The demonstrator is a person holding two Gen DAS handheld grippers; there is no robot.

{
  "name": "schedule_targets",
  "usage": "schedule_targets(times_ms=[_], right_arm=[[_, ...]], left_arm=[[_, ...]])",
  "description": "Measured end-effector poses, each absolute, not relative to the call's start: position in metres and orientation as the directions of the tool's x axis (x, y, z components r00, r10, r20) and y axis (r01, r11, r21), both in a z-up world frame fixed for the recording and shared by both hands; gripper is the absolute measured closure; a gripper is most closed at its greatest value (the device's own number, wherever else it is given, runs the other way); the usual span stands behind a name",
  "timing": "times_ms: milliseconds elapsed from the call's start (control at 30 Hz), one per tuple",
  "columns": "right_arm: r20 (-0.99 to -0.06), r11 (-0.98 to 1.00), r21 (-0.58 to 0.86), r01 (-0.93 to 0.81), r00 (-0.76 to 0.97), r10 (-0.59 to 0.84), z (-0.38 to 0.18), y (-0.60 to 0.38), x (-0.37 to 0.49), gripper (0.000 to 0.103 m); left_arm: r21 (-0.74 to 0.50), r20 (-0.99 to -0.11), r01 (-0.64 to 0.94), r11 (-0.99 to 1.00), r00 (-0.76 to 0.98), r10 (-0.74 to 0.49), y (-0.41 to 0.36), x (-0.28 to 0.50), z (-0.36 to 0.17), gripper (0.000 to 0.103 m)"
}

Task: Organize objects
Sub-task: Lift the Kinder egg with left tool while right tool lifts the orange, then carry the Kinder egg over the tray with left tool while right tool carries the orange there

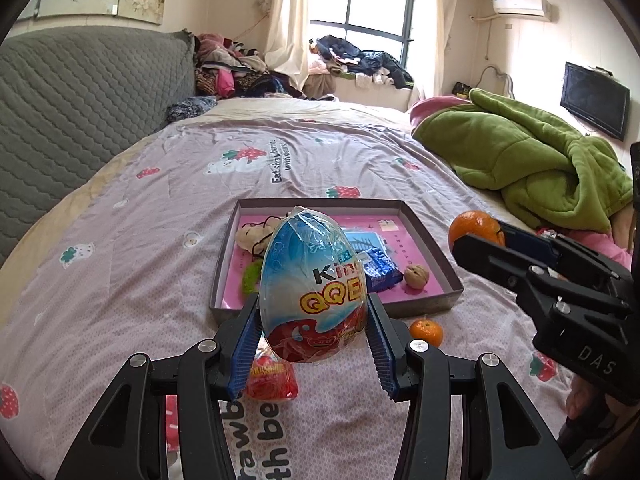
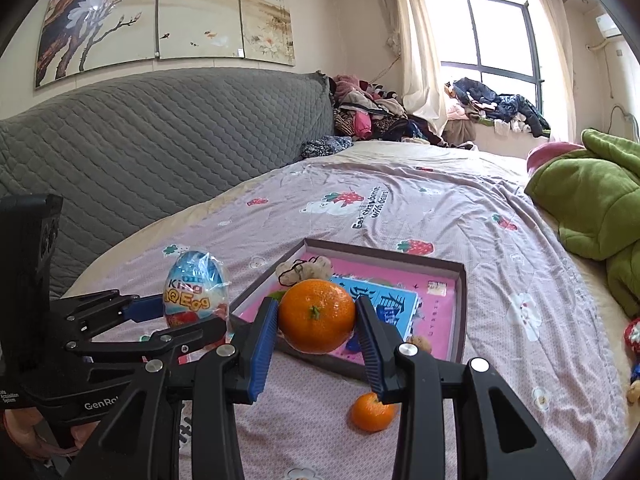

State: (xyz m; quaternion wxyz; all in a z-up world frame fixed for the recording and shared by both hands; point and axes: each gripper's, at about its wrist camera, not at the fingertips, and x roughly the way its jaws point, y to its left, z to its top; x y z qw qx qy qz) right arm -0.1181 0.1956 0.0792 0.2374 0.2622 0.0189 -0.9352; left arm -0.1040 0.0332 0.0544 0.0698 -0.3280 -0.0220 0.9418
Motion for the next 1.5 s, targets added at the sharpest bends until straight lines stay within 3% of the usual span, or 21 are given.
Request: schedule_targets(times_ms=[967,1500], right_arm=[[-0.494,-0.909,0.079,0.409,-0.776,-0.392,0.066,0.204,-0.185,0.063],[-0.614,-0.911,0.049,0.410,-0.707,-0.351,0.018,0.190,-0.212,0.063]], left_arm=[[-0.080,-0.654,-0.029,-0.996,-0.753,0.074,-0.004,-0.215,0.045,0.051],[-0.069,-0.726,-0.076,-0.995,-0.680,0.102,0.004,-0.243,-0.002,0.051]])
